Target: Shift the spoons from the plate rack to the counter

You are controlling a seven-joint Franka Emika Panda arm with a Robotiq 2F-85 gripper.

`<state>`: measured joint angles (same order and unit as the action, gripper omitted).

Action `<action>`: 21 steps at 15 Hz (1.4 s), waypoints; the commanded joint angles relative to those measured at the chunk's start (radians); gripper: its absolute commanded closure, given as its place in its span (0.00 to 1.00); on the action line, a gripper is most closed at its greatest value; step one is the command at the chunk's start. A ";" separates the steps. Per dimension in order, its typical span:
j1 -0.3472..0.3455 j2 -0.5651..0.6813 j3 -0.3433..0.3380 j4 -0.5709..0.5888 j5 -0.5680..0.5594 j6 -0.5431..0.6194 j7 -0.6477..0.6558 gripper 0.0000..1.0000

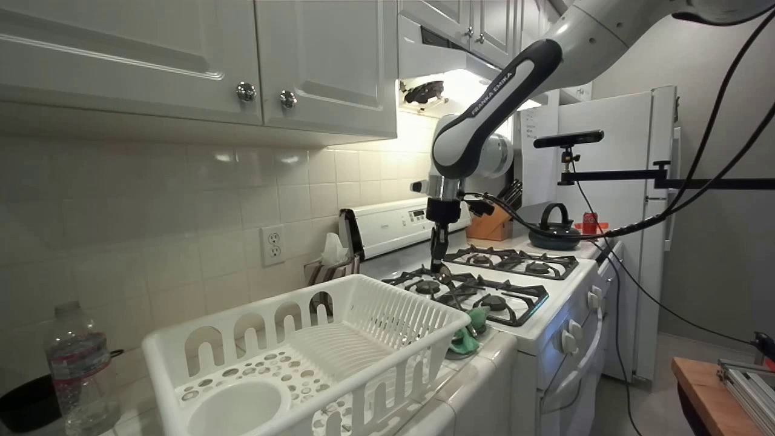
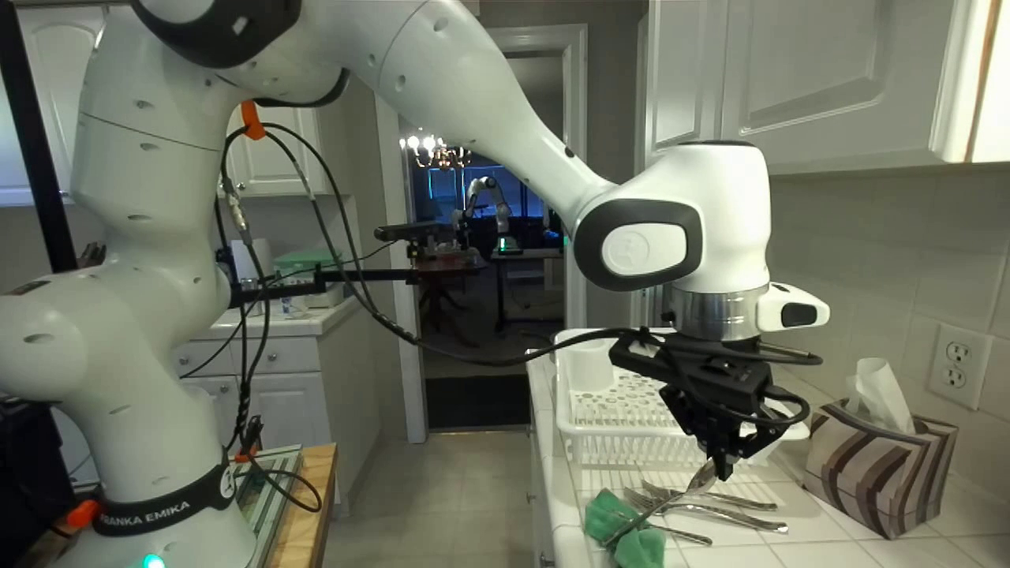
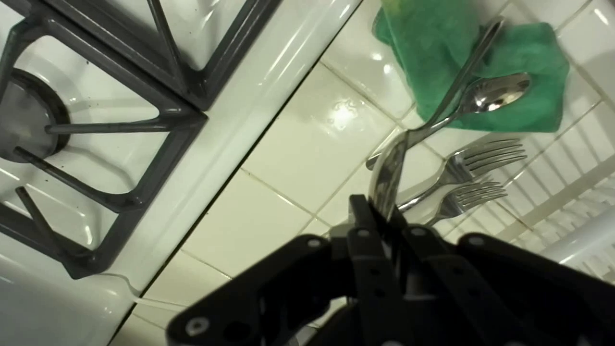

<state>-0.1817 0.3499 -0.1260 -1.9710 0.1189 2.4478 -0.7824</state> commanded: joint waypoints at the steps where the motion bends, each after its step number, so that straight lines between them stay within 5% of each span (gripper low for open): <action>1: -0.015 0.051 0.016 0.050 -0.048 -0.004 0.078 0.98; 15: -0.086 0.163 0.074 0.147 0.011 0.019 0.168 0.98; 16: -0.092 0.173 0.084 0.155 0.027 0.020 0.183 0.77; 21: -0.112 0.229 0.122 0.197 0.063 0.031 0.256 0.60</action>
<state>-0.2667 0.5315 -0.0375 -1.8223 0.1525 2.4672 -0.5630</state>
